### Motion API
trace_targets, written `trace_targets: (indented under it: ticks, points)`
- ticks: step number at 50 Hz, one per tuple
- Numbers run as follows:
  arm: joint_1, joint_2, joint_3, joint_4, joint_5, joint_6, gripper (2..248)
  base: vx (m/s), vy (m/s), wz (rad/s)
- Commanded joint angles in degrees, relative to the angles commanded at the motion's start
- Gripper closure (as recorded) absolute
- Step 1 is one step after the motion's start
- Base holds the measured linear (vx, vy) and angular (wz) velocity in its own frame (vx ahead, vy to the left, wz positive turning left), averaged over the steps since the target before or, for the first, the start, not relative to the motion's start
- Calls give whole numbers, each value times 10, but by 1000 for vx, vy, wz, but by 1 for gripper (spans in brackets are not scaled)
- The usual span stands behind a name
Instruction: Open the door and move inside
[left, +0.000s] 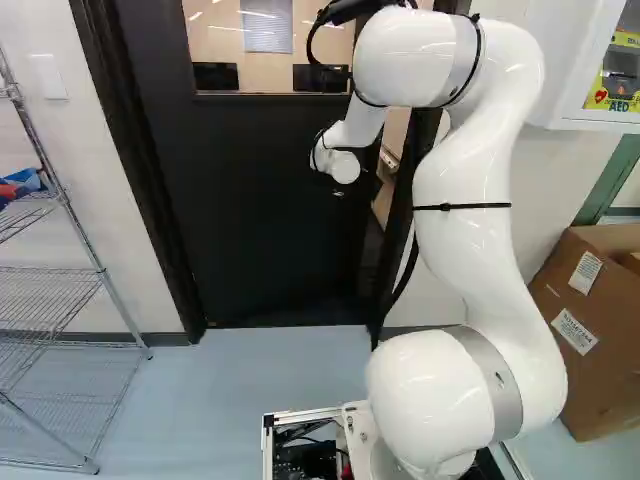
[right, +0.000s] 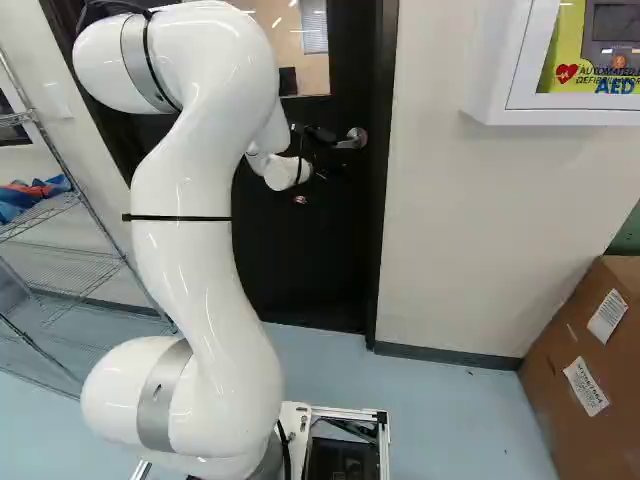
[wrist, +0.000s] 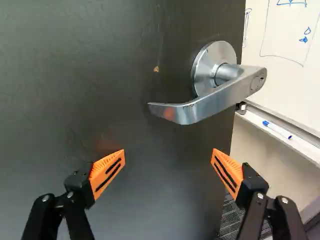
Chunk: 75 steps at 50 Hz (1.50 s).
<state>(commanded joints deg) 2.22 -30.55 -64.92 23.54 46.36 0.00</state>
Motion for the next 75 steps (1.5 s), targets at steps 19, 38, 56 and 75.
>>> trace_targets:
  ticks: [19, 38, 56, 75]
  points:
    - [20, 38, 49, -9, 0, 0, 3, 0, 0, 0]
    - [46, 75, 96, -95, -5, 0, 3, 0, 0, 0]
    - [71, 65, 83, -198, -32, 0, 3, 0, 0, 0]
    - [86, 13, 17, -212, -35, 0, 3, 0, 0, 0]
